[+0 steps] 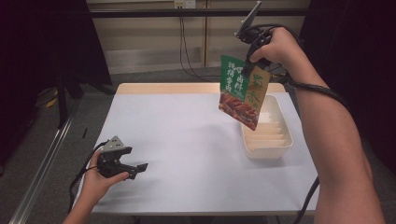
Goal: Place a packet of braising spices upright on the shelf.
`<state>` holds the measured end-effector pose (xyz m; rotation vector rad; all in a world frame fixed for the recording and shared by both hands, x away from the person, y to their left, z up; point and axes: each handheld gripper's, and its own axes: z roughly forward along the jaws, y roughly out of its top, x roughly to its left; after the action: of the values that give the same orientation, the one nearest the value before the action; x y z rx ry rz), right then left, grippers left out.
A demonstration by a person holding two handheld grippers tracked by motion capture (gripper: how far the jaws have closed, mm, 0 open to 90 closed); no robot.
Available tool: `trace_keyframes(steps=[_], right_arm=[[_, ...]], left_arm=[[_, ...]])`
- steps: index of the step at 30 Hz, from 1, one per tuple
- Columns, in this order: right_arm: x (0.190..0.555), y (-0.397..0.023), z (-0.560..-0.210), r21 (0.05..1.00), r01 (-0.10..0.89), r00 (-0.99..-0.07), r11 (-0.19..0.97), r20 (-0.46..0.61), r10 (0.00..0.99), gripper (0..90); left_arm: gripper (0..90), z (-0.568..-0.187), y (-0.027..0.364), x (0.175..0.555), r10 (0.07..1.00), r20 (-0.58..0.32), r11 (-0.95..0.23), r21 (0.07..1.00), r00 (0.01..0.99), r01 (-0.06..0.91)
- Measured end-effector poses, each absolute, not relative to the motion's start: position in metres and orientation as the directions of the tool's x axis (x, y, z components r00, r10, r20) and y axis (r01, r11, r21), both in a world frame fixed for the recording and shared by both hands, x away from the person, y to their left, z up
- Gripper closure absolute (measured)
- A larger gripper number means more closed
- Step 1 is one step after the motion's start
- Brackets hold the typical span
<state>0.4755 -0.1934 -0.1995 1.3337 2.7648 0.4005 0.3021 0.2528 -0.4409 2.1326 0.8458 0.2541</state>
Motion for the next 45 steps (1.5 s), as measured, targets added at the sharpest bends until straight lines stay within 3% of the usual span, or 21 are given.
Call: trace_keyframes(steps=[45], right_arm=[[0.488, -0.249, -0.204, 0.277, 0.733, -0.649, 0.621, 0.01, 0.761, 90.0]], left_arm=[[6.7, -0.442, 0.253, 0.303, 0.643, -0.08, -0.467, 0.747, 0.761, 0.473]])
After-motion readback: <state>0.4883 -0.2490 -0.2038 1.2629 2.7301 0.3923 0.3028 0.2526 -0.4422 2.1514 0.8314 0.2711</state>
